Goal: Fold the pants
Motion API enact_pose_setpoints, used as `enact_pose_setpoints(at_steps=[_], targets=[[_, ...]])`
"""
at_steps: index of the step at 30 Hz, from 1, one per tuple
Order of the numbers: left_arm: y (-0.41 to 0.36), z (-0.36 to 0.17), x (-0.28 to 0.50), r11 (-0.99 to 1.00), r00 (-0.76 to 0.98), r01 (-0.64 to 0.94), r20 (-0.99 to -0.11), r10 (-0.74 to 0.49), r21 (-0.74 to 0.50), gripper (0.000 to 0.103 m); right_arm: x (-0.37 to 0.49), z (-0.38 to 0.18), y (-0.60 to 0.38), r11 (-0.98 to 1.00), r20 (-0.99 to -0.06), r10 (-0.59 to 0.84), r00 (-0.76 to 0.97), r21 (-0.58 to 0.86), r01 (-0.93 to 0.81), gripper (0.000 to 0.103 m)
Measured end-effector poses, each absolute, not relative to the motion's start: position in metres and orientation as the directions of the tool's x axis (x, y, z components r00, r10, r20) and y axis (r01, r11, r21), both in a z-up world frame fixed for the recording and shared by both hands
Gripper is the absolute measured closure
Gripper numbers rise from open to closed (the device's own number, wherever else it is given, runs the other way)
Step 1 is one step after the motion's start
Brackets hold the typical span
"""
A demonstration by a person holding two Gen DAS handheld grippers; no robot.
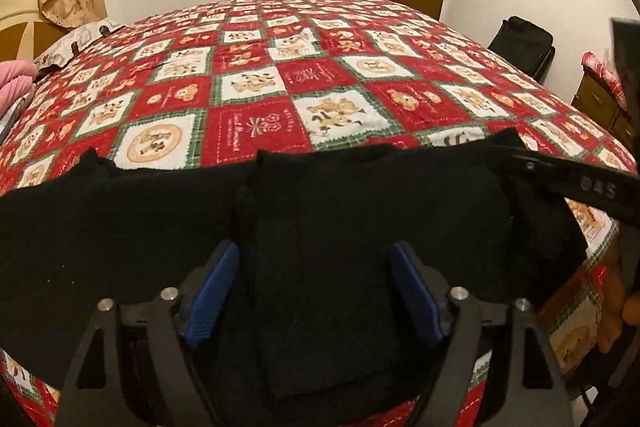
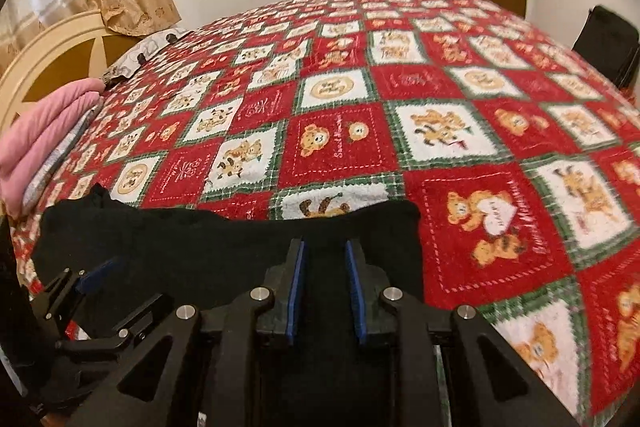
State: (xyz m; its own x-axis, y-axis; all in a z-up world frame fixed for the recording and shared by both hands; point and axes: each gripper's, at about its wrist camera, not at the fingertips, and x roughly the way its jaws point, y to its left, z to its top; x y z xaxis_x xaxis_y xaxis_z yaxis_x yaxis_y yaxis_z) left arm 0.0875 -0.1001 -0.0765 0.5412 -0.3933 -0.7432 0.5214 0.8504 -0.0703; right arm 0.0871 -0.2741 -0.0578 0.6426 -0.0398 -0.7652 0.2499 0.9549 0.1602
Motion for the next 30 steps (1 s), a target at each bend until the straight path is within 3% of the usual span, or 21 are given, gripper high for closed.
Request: enact_pose_setpoints(at_steps=[4,6,11,14,19,24,30], targets=[[-0.084,-0.068,0.093,0.873,0.566,0.483,-0.737,-0.369,-0.067,0.022,0.069,-0.052,-0.266,0.952,-0.745,-0.099,0.66,0.121,0.28,0.076],[-0.069,-0.066,0.101,0.9,0.589,0.433,-0.738,-0.33,-0.057,0.021,0.064,-0.061,-0.264,0.951,-0.755,-0.068,0.652,0.148,0.27,0.052],[-0.015,-0.065,0.123,0.959,0.621,0.281,-0.753,-0.217,-0.045,0.021,0.066,-0.068,-0.249,0.966,-0.759,-0.096,0.644,0.086,0.246,0.042],[0.021,-0.06,0.128,0.98,0.651,0.197,-0.743,-0.156,-0.034,0.021,0.066,-0.055,-0.24,0.964,-0.73,-0.119,0.673,0.077,0.255,0.042],[0.086,-0.06,0.132,0.999,0.684,0.043,-0.728,-0.047,-0.024,0.021,0.068,-0.034,-0.195,0.99,-0.628,0.042,0.777,0.131,0.052,0.042],[0.15,-0.071,0.13,0.994,0.663,-0.113,-0.745,0.076,0.0,0.021,0.097,-0.065,-0.154,0.975,-0.709,0.153,0.689,0.221,0.011,0.041],[0.221,-0.083,0.136,0.938,0.652,-0.268,-0.758,0.009,-0.219,0.021,0.094,-0.085,-0.139,0.982,-0.703,0.142,0.697,0.19,-0.009,0.034]])
